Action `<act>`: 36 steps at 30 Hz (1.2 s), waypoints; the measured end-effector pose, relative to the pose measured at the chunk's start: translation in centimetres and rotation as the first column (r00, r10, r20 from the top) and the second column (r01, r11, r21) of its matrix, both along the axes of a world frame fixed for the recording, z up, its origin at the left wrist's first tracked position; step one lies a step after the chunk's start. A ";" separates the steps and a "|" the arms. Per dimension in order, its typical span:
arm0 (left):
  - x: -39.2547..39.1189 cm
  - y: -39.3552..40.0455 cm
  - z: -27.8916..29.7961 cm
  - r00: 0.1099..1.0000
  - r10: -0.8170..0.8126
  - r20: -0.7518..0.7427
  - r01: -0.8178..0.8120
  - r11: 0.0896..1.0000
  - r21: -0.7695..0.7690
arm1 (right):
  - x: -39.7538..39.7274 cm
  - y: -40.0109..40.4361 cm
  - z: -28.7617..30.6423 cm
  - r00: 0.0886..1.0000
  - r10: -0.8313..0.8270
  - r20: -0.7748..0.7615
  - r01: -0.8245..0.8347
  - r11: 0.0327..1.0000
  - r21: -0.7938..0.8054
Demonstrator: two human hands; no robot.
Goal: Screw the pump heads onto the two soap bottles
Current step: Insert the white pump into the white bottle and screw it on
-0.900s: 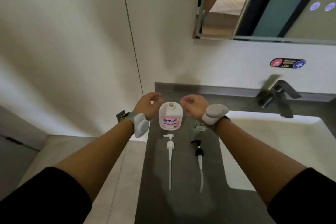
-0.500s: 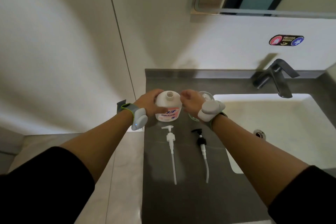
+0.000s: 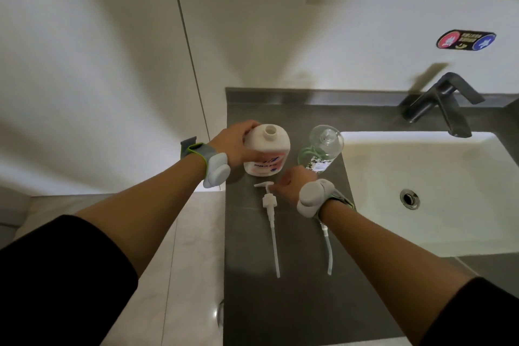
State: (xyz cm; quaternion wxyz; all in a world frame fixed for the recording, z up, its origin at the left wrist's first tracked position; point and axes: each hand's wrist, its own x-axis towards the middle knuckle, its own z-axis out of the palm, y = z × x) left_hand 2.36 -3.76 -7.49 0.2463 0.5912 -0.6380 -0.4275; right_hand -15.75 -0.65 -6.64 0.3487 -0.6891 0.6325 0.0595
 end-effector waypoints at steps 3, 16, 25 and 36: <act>0.1 0.2 -0.5 1.000 -0.005 -0.010 0.005 1.000 -0.012 | 0.8 0.4 -2.3 0.998 0.035 -0.055 -0.033 0.999 0.032; 1.8 1.0 -0.6 0.997 -0.039 -0.070 0.040 0.999 0.015 | 1.0 1.2 -2.3 0.997 -0.062 0.052 0.058 0.996 0.069; 4.6 0.8 -1.6 0.994 -0.109 0.012 0.107 0.991 0.081 | -0.9 0.7 2.2 0.950 -0.079 0.304 0.077 0.997 0.019; 1.0 0.9 -0.8 0.999 -0.052 0.004 0.052 0.999 -0.012 | -1.1 -0.9 10.0 0.867 -0.008 0.499 0.166 0.947 -0.274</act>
